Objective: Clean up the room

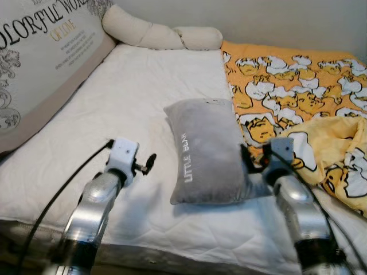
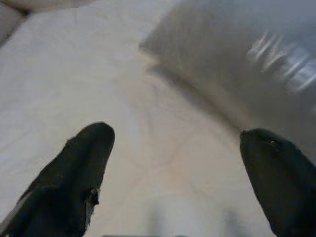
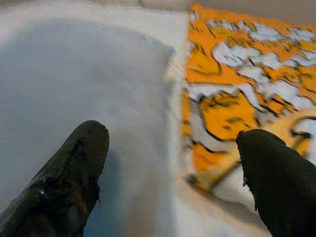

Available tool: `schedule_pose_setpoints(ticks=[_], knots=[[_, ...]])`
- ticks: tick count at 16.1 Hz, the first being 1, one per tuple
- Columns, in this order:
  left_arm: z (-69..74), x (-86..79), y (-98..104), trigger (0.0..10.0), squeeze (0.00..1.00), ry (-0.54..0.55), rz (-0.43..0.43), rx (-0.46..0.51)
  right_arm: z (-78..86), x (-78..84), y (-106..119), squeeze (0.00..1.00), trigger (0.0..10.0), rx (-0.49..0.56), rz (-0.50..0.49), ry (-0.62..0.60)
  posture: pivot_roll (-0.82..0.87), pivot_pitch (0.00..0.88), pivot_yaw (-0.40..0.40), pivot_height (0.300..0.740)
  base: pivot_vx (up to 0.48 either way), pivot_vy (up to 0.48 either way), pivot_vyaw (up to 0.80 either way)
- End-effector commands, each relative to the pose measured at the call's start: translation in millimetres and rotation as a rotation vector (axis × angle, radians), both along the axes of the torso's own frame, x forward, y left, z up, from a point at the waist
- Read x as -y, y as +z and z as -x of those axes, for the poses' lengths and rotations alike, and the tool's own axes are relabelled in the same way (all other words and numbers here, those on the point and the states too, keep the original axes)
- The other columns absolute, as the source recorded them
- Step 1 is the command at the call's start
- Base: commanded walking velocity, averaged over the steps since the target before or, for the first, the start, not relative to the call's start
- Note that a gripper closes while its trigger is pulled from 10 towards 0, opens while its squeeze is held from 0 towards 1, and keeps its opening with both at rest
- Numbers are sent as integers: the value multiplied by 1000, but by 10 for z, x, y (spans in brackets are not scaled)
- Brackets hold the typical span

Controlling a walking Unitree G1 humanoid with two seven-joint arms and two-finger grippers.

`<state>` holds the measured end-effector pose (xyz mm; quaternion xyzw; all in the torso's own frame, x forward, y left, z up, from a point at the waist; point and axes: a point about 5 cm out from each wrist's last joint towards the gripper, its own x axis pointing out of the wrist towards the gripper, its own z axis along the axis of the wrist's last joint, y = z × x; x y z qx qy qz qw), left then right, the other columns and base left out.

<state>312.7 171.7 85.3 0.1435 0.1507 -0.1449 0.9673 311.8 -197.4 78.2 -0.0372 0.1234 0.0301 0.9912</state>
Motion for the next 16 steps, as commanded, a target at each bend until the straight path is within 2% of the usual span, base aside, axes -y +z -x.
schedule_pose_setpoints(ticks=[1, 3, 4, 5, 7, 9, 10, 11, 13, 16], knots=[[-106, 7, 23, 10000, 0, -9, -65, 10, -52, 88, -4, 0, 10000, -33, 34, -28, -26, 0, -22, 740, 0, 0, 0], [-299, 103, 17, 10000, 0, -69, -168, -26, -161, 213, -18, 0, 10000, -93, 167, -35, -33, 0, -16, 740, 0, 0, 0], [-334, 208, -75, 10000, 0, -125, -230, -89, -189, 256, -71, 0, 10000, -158, 229, -31, -46, 0, -6, 740, 0, 0, 0], [-306, 304, -187, 10000, 0, -185, -272, -147, -170, 237, -160, 0, 10000, -232, 311, 31, -49, 0, -5, 740, 0, 0, 0], [-263, 398, -310, 10000, 0, -248, -315, -208, -139, 169, -250, 0, 10000, -288, 377, 118, -49, 0, -6, 740, 0, 0, 0], [-196, 548, -414, 10000, 0, -344, -329, -255, -120, -22, -289, 0, 10000, -290, 259, 190, -47, 0, -9, 740, 0, 0, 0], [-188, 637, -424, 10000, 0, -385, -310, -257, -126, -154, -276, 0, 10000, -275, 157, 237, -47, 0, -7, 740, 0, 0, 0], [-191, 739, -386, 10000, 0, -428, -233, -247, -131, -296, -229, 0, 10000, -245, 61, 301, -47, 0, -7, 740, 0, 0, 0], [-225, 751, -322, 10000, 0, -417, -149, -237, -142, -374, -170, 0, 10000, -222, -11, 323, -44, 0, -9, 740, 0, 0, 0], [-289, 628, -186, 10000, 0, -430, -105, -192, -114, -456, -87, 0, 10000, -199, -114, 366, -37, 0, -17, 740, 0, 0, 0]])
